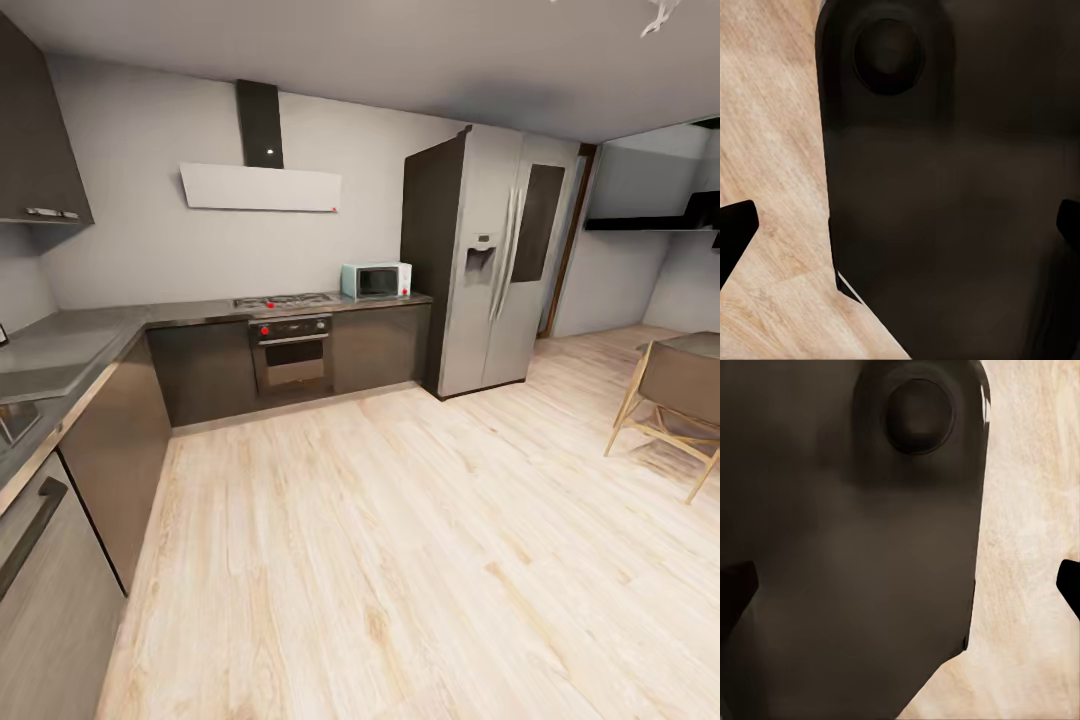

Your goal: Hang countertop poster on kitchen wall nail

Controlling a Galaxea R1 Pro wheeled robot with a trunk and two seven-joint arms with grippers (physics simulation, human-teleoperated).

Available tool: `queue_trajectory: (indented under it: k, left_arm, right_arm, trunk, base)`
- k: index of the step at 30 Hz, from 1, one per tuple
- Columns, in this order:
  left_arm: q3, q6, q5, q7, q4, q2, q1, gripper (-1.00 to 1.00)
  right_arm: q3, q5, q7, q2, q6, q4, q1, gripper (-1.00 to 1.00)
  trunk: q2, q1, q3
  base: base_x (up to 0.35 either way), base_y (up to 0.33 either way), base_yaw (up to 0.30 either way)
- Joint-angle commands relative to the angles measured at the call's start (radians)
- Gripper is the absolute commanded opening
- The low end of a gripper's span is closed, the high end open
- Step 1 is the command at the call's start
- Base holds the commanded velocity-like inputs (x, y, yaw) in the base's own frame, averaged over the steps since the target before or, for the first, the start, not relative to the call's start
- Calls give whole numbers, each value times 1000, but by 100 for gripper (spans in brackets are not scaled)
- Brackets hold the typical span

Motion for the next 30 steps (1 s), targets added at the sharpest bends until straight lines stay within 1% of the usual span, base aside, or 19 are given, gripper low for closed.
queue_trajectory:
  k: [1,2,3,24,27,30]
  left_arm:
    - [0,0,0,0,0,0,0,100]
    - [-3,-3,1,-6,-2,-6,0,100]
    - [-3,-3,1,-11,-2,-6,0,100]
    - [-3,-3,0,-15,-2,-6,0,100]
    - [1,-20,-3,-8,-19,-23,17,100]
    - [2,-35,-5,-4,-35,-29,34,100]
  right_arm:
    - [0,0,0,0,0,0,0,100]
    - [-2,-1,1,6,-2,2,-5,100]
    - [-4,-3,1,11,-2,1,-6,100]
    - [-5,-4,1,10,-2,1,-7,100]
    - [-7,-4,-1,-1,-19,-17,-24,100]
    - [-8,-3,-2,-15,-35,-34,-41,100]
  trunk:
    - [0,0,0]
    - [0,0,0]
    - [0,0,0]
    - [0,0,0]
    - [0,0,0]
    - [0,0,0]
  base:
    - [0,0,0]
    - [0,0,0]
    - [0,0,0]
    - [0,0,0]
    - [0,0,0]
    - [0,0,0]
